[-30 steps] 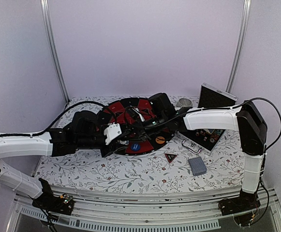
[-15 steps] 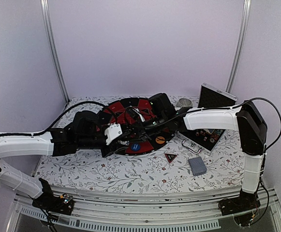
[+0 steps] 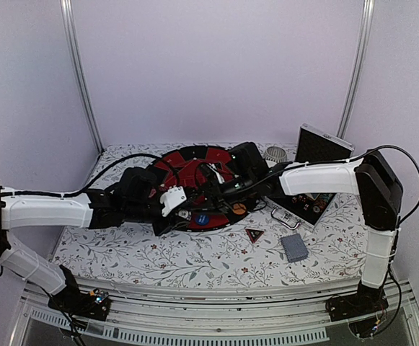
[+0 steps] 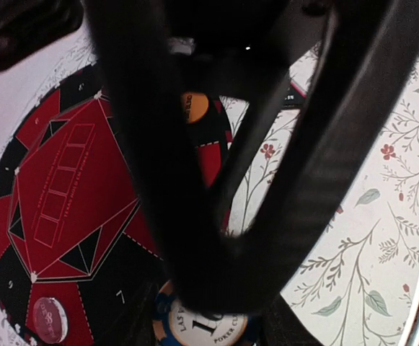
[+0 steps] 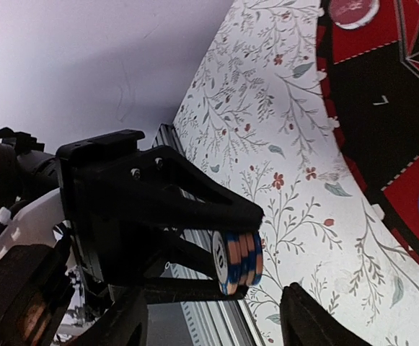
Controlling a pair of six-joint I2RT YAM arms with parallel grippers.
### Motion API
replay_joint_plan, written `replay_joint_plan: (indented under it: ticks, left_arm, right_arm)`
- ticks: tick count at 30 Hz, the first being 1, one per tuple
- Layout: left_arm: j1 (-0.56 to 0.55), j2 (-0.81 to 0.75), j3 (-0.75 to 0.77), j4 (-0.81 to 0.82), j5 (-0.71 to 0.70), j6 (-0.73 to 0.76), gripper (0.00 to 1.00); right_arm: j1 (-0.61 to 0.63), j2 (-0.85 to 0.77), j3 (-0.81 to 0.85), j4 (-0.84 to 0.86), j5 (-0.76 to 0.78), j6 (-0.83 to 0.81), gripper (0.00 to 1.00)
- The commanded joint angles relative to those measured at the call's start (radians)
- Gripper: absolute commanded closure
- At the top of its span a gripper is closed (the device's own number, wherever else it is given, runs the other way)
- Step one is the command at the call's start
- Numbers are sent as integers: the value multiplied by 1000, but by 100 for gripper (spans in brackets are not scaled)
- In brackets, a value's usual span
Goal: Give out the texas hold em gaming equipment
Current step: Pass from the right arm to the left, then place the poker chips pile at the small blind area.
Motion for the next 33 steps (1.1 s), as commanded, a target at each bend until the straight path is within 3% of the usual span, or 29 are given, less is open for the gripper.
replay_joint_plan:
  ticks: [1,6,13,26,29,33]
  left_arm:
    - [64,76,60,-21,0,-68,100]
    - [144,210,129,-36,-18,-145,100]
    - [152,415,212,-64,-32,-197,100]
    - [153,495,190,17,10,-284,100]
    - [157,501,196,8,14,-290,92]
    - [160,496,211,-36,13,-292,73]
  right_arm:
    - [-74,-96,-81,11,97,-36,27]
    - [-127,-186,-153,-58,236,-91,0]
    - [-129,-246,-141,-232,391,-212,1]
    - [-130,-302,-152,-279,448,-257,1]
    - [-131,-306,-146,-288,454,-261,1]
    - [-130,-319,-143,-310,479,-270,1]
